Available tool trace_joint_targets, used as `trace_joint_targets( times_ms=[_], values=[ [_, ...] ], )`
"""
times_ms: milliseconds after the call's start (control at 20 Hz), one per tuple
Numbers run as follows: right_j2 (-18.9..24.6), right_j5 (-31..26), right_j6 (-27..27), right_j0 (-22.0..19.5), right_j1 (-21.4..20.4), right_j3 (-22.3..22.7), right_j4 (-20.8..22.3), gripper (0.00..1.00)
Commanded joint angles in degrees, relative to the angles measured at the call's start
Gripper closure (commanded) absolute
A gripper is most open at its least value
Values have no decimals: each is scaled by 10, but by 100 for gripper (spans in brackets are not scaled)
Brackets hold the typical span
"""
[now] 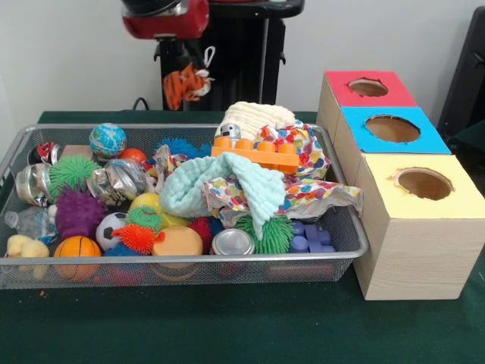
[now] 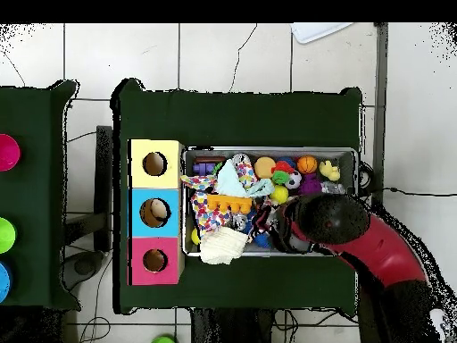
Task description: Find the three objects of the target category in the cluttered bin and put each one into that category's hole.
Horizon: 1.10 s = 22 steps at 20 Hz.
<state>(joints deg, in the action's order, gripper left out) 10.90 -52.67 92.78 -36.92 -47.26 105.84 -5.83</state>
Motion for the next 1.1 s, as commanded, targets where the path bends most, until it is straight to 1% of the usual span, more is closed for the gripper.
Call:
trace_joint_targets(
  times_ms=[50, 150, 250, 450, 600, 700, 750, 850, 900, 1100],
  values=[
    [35, -77, 84, 39, -75, 135, -99, 100],
    [32, -73, 82, 50, -88, 154, -120, 100],
    [28, -56, 77, 60, -97, 177, -141, 100],
    [15, -20, 80, 90, -108, 210, -165, 100],
    [8, -4, 82, 110, -121, 236, -190, 100],
    [10, 16, 73, 121, -122, 257, -213, 100],
    [12, 30, 65, 122, -114, 263, -223, 100],
    [17, 68, 45, 131, -108, 287, -251, 100],
    [19, 84, 36, 133, -100, 292, -256, 100],
    [24, 136, 12, 147, -97, 334, -294, 100]
  ],
)
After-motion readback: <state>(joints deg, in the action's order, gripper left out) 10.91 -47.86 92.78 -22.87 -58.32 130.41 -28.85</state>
